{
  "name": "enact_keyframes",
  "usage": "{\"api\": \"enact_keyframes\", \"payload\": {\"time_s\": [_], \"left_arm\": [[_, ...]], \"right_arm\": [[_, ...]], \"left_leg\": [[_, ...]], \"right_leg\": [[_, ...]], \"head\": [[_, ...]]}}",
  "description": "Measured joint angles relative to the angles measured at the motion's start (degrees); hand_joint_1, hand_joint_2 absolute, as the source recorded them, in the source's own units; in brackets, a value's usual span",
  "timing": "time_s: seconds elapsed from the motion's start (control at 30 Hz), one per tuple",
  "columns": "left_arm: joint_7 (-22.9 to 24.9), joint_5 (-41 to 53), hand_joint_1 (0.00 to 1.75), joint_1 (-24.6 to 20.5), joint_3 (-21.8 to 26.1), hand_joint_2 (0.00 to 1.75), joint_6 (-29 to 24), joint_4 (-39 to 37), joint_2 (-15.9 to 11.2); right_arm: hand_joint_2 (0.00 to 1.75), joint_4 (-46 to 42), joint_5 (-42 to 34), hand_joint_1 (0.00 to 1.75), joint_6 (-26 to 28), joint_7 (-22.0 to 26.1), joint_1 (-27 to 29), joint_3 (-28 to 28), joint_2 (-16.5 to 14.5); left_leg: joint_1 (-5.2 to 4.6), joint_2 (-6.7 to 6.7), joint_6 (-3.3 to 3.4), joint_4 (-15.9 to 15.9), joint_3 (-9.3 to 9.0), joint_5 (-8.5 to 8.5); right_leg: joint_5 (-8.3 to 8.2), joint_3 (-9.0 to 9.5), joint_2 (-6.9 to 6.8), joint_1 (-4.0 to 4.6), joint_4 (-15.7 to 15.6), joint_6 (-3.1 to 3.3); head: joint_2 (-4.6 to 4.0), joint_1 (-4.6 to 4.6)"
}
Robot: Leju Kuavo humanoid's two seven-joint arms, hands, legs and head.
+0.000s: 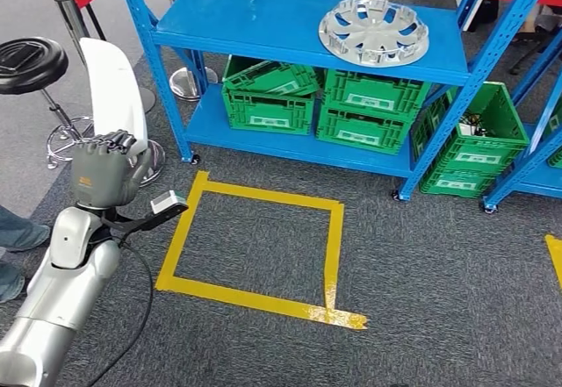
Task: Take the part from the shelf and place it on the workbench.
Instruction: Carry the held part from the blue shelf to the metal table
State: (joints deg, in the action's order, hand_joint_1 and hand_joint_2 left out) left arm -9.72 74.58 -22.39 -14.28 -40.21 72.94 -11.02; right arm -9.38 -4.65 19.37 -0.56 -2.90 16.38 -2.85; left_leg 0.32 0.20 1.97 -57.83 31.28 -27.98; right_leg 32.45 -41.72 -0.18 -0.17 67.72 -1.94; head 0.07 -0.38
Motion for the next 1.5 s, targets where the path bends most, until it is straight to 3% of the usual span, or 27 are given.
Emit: {"api": "enact_keyframes", "payload": {"time_s": [0.03,0.07,0.13,0.2,0.27,0.3,0.37,0.4,0.47,0.53,0.57,0.63,0.67,0.7,0.77,0.8,0.87,0.93,1.0,1.07,1.1,1.13,1.23,1.27,1.4,1.43,1.5], "left_arm": [[0.0,0.0,1.75,0.0,0.0,1.75,0.0,0.0,0.0],[0.0,0.0,1.75,0.1,0.0,1.75,0.0,0.0,0.0],[0.0,0.0,1.75,0.1,0.0,1.75,0.0,0.0,0.0],[0.0,0.0,1.75,0.1,0.0,1.75,0.0,0.0,0.0],[0.0,0.0,1.75,0.1,0.0,1.75,0.0,0.0,0.0],[0.1,0.0,1.75,0.1,-0.1,1.75,0.0,0.0,0.0],[0.1,0.0,1.75,0.2,-0.1,1.75,0.0,0.0,0.0],[0.2,0.0,1.75,0.2,-0.1,1.75,0.0,0.0,-0.1],[0.2,0.1,1.75,0.3,-0.1,1.75,0.0,0.0,-0.2],[0.2,0.0,1.75,0.5,-0.1,1.75,0.0,0.0,-0.3],[0.2,0.0,1.75,0.6,-0.1,1.75,0.0,0.0,-0.4],[0.2,-0.2,1.75,0.7,-0.1,1.75,0.0,0.0,-0.4],[0.2,-0.3,1.75,0.8,-0.1,1.75,0.0,0.0,-0.4],[0.1,-0.5,1.75,0.7,-0.1,1.75,0.0,0.0,-0.4],[0.1,-0.7,1.75,0.7,-0.1,1.75,0.0,0.0,-0.4],[0.1,-0.8,1.75,0.7,-0.2,1.75,0.0,0.0,-0.3],[0.1,-0.9,1.75,0.7,-0.2,1.75,0.0,0.0,-0.3],[0.1,-0.8,1.75,0.8,-0.3,1.75,0.0,0.0,-0.2],[0.1,-0.8,1.75,0.8,-0.3,1.75,0.0,0.0,-0.1],[0.1,-0.8,1.75,1.0,-0.3,1.75,0.0,0.0,0.0],[0.1,-0.8,1.75,1.2,-0.3,1.75,0.0,0.0,0.0],[0.1,-0.8,1.75,1.4,-0.3,1.75,0.0,0.0,0.0],[0.1,-0.8,1.75,1.5,-0.3,1.75,0.0,0.0,0.0],[0.1,-0.8,1.75,1.4,-0.3,1.75,0.0,0.0,0.0],[0.1,-0.9,1.75,1.4,-0.4,1.75,0.0,0.0,0.0],[0.1,-0.9,1.75,1.3,-0.5,1.75,0.0,0.0,0.0],[0.1,-0.9,1.75,1.3,-0.5,1.75,0.0,0.0,-0.1]], "right_arm": [[0.0,0.0,0.0,0.0,0.0,0.0,0.0,0.0,0.0],[0.0,0.0,0.0,0.0,0.0,0.0,-0.1,-0.1,0.0],[0.0,0.0,0.0,0.0,0.0,0.0,-0.1,-0.1,0.0],[0.0,0.0,0.0,0.0,0.0,0.0,-0.2,-0.1,0.0],[0.0,-0.1,0.0,0.0,0.0,0.1,-0.4,-0.1,0.0],[0.0,-0.1,0.0,0.0,0.0,0.1,-0.5,-0.1,0.1],[0.0,-0.1,0.0,0.0,0.0,0.3,-0.5,-0.2,0.0],[0.0,-0.1,0.0,0.0,0.0,0.5,-0.5,-0.2,0.0],[0.0,-0.1,0.0,0.0,-0.1,0.9,-0.4,-0.3,0.0],[0.0,-0.1,0.0,0.0,-0.2,1.3,-0.4,-0.5,0.0],[0.0,-0.1,0.0,0.0,-0.2,1.5,-0.4,-0.5,0.0],[0.0,-0.1,0.1,0.0,-0.4,1.8,-0.4,-0.6,0.0],[0.0,-0.1,0.1,0.0,-0.4,1.9,-0.5,-0.6,0.0],[0.0,-0.1,0.1,0.0,-0.4,2.0,-0.5,-0.6,0.0],[0.0,-0.1,0.2,0.0,-0.3,2.2,-0.5,-0.6,0.0],[0.0,-0.1,0.2,0.0,-0.3,2.3,-0.5,-0.6,0.0],[0.0,-0.1,0.2,0.0,-0.3,2.4,-0.4,-0.6,-0.1],[0.0,-0.1,0.2,0.0,-0.3,2.5,-0.1,-0.6,-0.1],[0.0,-0.1,0.2,0.0,-0.3,2.5,0.1,-0.6,-0.2],[0.0,-0.1,0.3,0.0,-0.2,2.5,0.1,-0.6,-0.2],[0.0,-0.1,0.3,0.0,-0.2,2.5,0.1,-0.6,-0.2],[0.0,-0.1,0.3,0.0,-0.2,2.5,0.1,-0.6,-0.2],[0.0,-0.1,0.3,0.0,-0.2,2.5,0.0,-0.6,-0.2],[0.0,-0.1,0.3,0.0,-0.2,2.5,0.0,-0.6,-0.2],[0.0,-0.1,0.5,0.0,-0.1,2.5,0.0,-0.6,-0.3],[0.0,-0.1,0.6,0.0,-0.1,2.5,0.1,-0.6,-0.3],[0.0,-0.1,0.7,0.0,0.0,2.5,0.0,-0.6,-0.3]], "left_leg": [[-0.06,0.02,0.04,-0.1,0.93,0.7],[-0.11,0.05,0.02,-0.2,1.89,1.39],[-0.19,0.08,-0.09,-0.5,3.75,2.68],[-0.29,0.0,-0.38,-0.7,5.15,3.95],[-0.27,-0.01,-0.93,-0.8,5.93,5.26],[-0.19,0.02,-1.3,-0.6,6.21,5.95],[0.03,-0.02,-2.05,-0.2,6.69,7.0],[0.04,-0.08,-2.37,-0.6,7.07,6.09],[0.09,-0.17,-2.84,-4.5,8.26,0.94],[0.21,-0.16,-3.24,-12.0,9.37,-4.47],[0.27,-0.15,-3.41,-15.2,9.5,-5.24],[0.37,-0.15,-3.62,-17.0,7.91,-2.62],[0.42,-0.15,-3.65,-15.5,6.05,-0.79],[0.48,-0.14,-3.62,-12.4,3.35,-0.36],[0.36,-0.17,-3.1,-4.7,-2.09,-2.62],[0.19,-0.15,-2.65,-2.0,-3.63,-4.0],[-0.02,0.0,-1.52,-0.5,-3.64,-3.82],[0.11,0.17,-0.61,-0.3,-2.69,-2.49],[0.2,0.25,-0.11,-0.3,-1.28,-1.23],[0.18,0.24,-0.11,-0.4,0.26,-0.11],[0.19,0.24,-0.21,-0.5,0.9,0.35],[0.23,0.23,-0.34,-0.5,1.39,0.73],[0.26,0.23,-1.02,-0.6,2.2,1.49],[0.18,0.24,-1.37,-0.6,2.38,1.72],[0.23,0.19,-2.73,-0.8,2.86,2.1],[0.29,0.15,-2.98,-1.8,3.27,1.24],[0.36,0.08,-3.35,-7.3,5.42,-2.48]], "right_leg": [[1.7,-0.29,0.0,-0.04,3.6,-0.11],[1.87,-0.14,0.01,-0.03,6.4,-0.15],[-1.21,2.46,0.05,0.0,6.7,0.07],[-3.07,8.71,0.28,0.19,-0.4,0.82],[-1.41,14.59,0.54,0.49,-8.9,1.36],[-0.63,15.94,0.62,0.65,-11.2,1.44],[-1.36,15.47,0.45,0.68,-12.4,1.65],[-2.21,14.88,0.28,0.57,-12.6,2.02],[-3.98,13.41,-0.11,0.33,-12.7,2.78],[-5.48,11.14,-0.21,0.42,-12.2,3.08],[-6.13,9.92,-0.26,0.45,-11.8,3.05],[-7.26,7.22,-0.36,0.44,-10.8,2.83],[-7.77,5.91,-0.39,0.41,-10.3,2.68],[-8.26,4.76,-0.4,0.43,-9.7,2.46],[-9.17,3.34,-0.38,0.56,-8.8,1.95],[-9.71,3.03,-0.37,0.59,-8.7,1.65],[-10.78,2.7,-0.33,0.43,-8.9,1.02],[-9.33,1.5,-0.15,0.2,-7.5,0.37],[-4.66,-1.03,0.01,0.01,-1.4,-0.17],[-0.79,-2.98,0.02,-0.11,5.8,-0.48],[-0.23,-2.71,0.02,-0.13,7.1,-0.55],[-0.67,-1.19,0.02,-0.17,6.1,-0.57],[-3.47,7.37,0.09,-0.27,-5.8,-0.25],[-3.78,9.21,0.13,-0.23,-8.6,-0.03],[-4.28,9.9,0.12,-0.06,-10.1,1.28],[-4.58,9.8,0.06,-0.12,-10.3,1.74],[-5.09,9.44,-0.04,-0.12,-10.4,2.5]], "head": [[0.0,0.04],[0.0,0.07],[0.0,0.1],[0.0,0.12],[0.0,0.09],[0.0,0.1],[0.0,0.16],[0.0,0.17],[0.0,0.13],[0.0,0.0],[0.0,-0.03],[0.0,-0.04],[0.0,-0.06],[0.0,-0.08],[0.0,-0.04],[0.0,-0.06],[0.0,-0.03],[0.0,0.14],[0.0,0.45],[0.0,0.6],[0.0,0.59],[0.0,0.61],[0.0,0.59],[0.0,0.58],[0.0,0.55],[0.0,0.51],[0.0,0.44]]}}
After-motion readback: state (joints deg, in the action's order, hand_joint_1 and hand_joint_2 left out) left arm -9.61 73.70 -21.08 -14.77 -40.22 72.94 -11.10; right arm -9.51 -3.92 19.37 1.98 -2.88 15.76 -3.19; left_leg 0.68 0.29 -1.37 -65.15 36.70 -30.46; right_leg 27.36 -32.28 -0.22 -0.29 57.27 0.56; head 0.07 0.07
